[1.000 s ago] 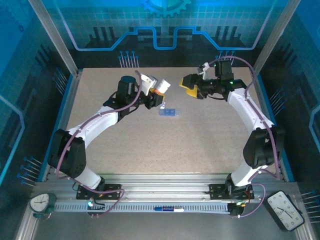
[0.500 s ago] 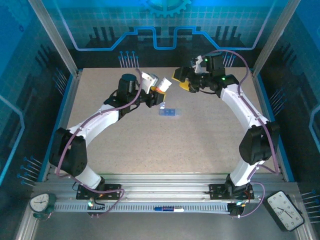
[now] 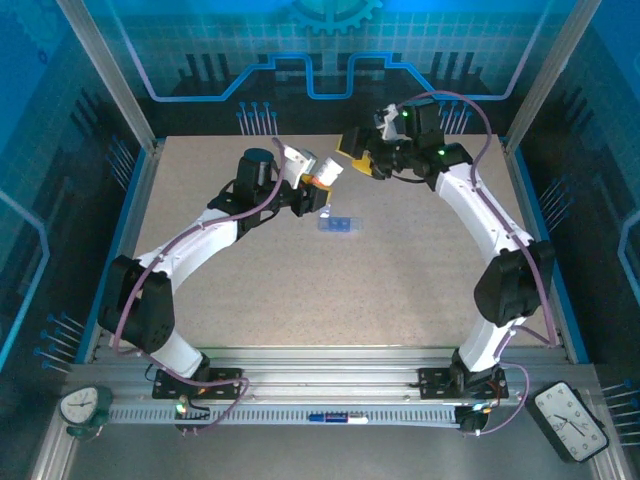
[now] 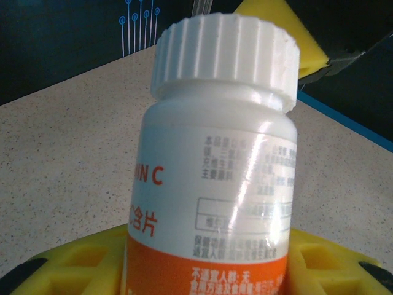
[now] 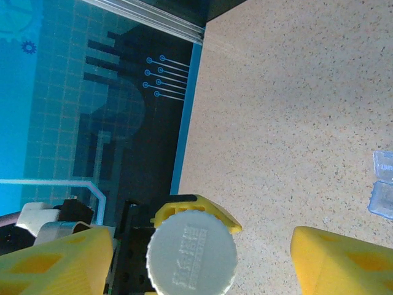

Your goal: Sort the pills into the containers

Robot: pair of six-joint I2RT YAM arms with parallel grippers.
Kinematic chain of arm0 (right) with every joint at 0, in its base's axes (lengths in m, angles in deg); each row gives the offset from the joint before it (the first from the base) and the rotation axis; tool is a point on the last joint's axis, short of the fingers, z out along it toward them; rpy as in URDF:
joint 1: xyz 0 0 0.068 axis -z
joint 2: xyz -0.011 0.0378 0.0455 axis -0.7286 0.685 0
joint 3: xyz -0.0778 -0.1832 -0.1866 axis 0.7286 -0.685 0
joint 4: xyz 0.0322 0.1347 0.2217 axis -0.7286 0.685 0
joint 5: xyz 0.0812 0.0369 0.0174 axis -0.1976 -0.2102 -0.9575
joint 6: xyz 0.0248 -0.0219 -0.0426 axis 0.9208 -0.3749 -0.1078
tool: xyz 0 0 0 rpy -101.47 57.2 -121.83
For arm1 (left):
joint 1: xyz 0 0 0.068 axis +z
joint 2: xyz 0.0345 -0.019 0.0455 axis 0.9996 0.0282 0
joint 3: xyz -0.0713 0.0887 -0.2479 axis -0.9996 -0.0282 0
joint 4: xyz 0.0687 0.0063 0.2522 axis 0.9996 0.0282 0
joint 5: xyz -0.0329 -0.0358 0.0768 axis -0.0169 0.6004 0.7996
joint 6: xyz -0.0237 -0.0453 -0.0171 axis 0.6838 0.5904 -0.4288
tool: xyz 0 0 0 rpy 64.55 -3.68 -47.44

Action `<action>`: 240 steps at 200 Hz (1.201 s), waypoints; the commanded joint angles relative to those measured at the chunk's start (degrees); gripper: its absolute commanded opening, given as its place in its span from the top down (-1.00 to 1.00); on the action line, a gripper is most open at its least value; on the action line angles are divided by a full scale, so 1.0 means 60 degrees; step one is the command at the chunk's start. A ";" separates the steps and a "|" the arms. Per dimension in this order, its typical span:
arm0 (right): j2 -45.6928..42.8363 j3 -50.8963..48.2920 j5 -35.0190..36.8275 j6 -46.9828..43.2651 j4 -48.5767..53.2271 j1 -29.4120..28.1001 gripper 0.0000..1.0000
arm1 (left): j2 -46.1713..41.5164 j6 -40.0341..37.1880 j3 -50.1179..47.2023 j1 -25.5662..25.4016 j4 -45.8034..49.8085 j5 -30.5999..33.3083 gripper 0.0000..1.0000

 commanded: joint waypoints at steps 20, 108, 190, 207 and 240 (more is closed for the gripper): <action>0.0241 0.0283 0.0041 -0.0230 0.0299 -0.0142 -0.49 | 0.0045 -0.0211 0.0340 -0.0024 0.0015 -0.0285 1.00; 0.0445 0.0250 -0.0291 -0.0311 0.0145 -0.0465 -0.26 | 0.0312 -0.0196 0.0532 -0.0023 0.0022 -0.0321 1.00; 0.0561 0.0069 -0.1363 -0.2439 0.0055 -0.0346 0.30 | 0.0327 0.0049 0.0764 -0.0007 -0.0026 -0.0727 1.00; 0.0441 -0.0493 -0.1981 -0.3294 -0.0695 -0.0153 0.30 | 0.0298 0.0439 0.0803 0.0033 -0.0205 -0.1256 1.00; 0.0395 -0.1160 -0.3155 -0.2779 -0.2483 0.0232 0.25 | 0.0236 0.1147 0.0783 0.0072 -0.0653 -0.1783 1.00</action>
